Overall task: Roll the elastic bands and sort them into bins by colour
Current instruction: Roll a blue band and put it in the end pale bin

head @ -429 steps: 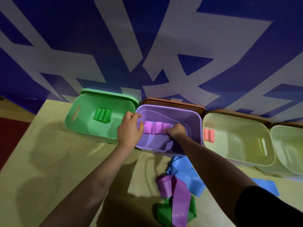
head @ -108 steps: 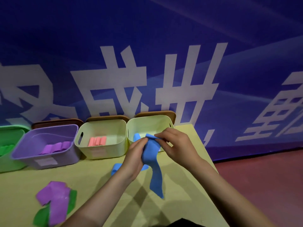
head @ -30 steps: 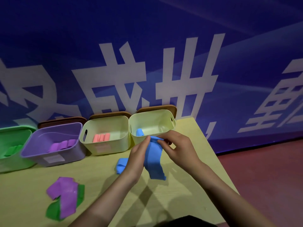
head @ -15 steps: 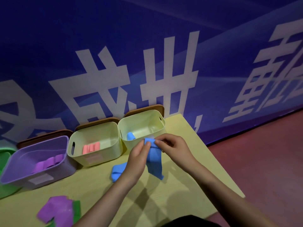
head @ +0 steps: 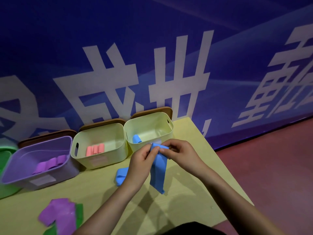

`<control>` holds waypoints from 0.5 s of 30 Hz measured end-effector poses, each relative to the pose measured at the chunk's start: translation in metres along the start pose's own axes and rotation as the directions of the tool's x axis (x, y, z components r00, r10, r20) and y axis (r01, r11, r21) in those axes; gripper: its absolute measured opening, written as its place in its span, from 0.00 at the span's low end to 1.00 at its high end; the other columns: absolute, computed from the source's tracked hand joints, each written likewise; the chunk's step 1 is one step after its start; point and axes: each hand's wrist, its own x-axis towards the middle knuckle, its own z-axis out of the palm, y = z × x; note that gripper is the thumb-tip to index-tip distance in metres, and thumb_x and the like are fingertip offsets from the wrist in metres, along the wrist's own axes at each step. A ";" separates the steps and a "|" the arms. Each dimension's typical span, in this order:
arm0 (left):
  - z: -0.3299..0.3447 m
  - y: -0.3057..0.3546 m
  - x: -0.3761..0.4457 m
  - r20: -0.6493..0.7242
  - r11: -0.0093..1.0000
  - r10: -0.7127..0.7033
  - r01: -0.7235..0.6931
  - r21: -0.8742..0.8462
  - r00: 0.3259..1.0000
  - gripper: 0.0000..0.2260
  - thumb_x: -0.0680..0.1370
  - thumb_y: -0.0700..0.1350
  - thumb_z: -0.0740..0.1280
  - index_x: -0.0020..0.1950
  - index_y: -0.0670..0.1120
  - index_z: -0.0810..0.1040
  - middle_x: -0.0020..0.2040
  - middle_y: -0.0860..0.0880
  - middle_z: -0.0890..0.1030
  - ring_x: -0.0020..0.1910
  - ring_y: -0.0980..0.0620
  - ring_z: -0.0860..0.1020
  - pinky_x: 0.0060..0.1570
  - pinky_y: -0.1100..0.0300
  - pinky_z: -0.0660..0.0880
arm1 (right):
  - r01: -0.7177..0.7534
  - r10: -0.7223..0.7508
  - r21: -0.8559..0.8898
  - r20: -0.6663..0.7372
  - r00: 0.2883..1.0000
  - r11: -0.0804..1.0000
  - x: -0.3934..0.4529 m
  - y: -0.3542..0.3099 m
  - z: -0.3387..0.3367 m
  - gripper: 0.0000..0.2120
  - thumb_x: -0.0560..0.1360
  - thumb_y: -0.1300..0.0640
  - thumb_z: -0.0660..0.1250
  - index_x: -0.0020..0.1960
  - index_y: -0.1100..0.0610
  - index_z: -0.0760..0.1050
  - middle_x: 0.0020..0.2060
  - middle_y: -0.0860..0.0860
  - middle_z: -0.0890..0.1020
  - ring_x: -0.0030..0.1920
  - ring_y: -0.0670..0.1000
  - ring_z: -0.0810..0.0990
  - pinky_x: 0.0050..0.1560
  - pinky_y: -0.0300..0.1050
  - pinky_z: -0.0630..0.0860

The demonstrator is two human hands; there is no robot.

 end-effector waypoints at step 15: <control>0.002 -0.002 0.006 0.077 0.859 -0.309 0.313 -0.406 0.948 0.17 0.79 0.58 0.58 0.55 0.51 0.82 0.54 0.46 0.83 0.58 0.48 0.79 0.59 0.50 0.72 | 0.143 -0.144 0.072 0.001 0.990 0.987 0.022 -0.006 0.003 0.08 0.75 0.65 0.68 0.45 0.54 0.82 0.39 0.47 0.84 0.40 0.42 0.79 0.44 0.35 0.74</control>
